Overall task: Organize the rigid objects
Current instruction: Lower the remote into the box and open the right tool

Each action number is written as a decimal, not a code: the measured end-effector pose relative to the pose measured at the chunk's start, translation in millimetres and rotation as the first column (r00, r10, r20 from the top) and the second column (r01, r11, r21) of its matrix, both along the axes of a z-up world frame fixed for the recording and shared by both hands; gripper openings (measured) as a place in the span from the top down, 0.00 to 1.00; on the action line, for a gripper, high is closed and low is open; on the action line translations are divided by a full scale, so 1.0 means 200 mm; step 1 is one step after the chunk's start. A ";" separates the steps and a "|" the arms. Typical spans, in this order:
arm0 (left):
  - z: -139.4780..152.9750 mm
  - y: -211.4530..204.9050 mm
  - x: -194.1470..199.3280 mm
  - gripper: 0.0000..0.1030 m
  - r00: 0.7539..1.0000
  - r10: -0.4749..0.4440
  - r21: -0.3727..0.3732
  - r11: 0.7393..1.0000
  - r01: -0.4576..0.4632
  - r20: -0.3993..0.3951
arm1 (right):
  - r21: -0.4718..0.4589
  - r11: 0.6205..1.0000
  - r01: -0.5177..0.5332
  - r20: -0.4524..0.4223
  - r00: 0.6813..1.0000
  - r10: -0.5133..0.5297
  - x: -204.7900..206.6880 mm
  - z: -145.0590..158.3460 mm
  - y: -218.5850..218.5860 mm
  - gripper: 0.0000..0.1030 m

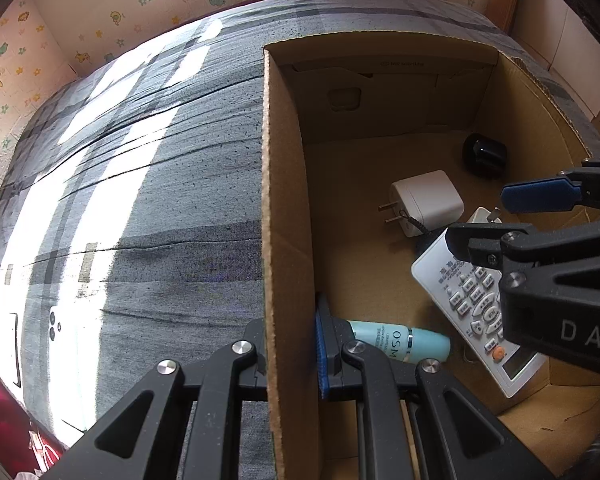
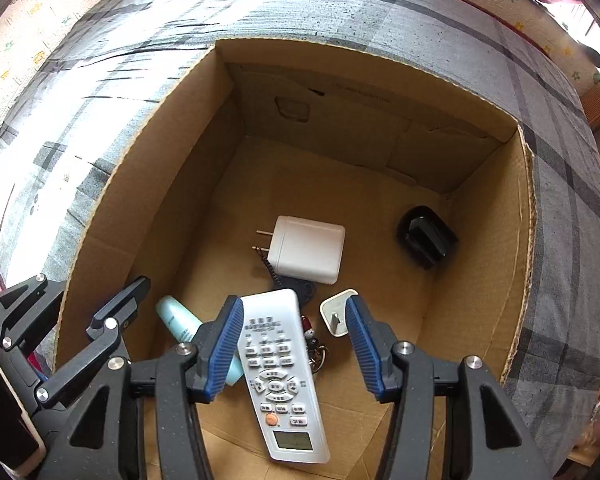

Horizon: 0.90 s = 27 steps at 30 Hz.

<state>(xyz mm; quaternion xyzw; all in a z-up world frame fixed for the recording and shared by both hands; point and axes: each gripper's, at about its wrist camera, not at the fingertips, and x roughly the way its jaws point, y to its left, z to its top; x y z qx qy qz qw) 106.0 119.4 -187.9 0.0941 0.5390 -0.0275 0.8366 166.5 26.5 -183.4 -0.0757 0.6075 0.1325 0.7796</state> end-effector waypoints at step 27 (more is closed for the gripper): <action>0.00 0.00 0.00 0.86 1.000 0.001 0.007 1.000 -0.001 -0.001 | -0.006 0.993 0.119 0.133 0.984 -0.118 -0.21 0.37 -0.23 0.27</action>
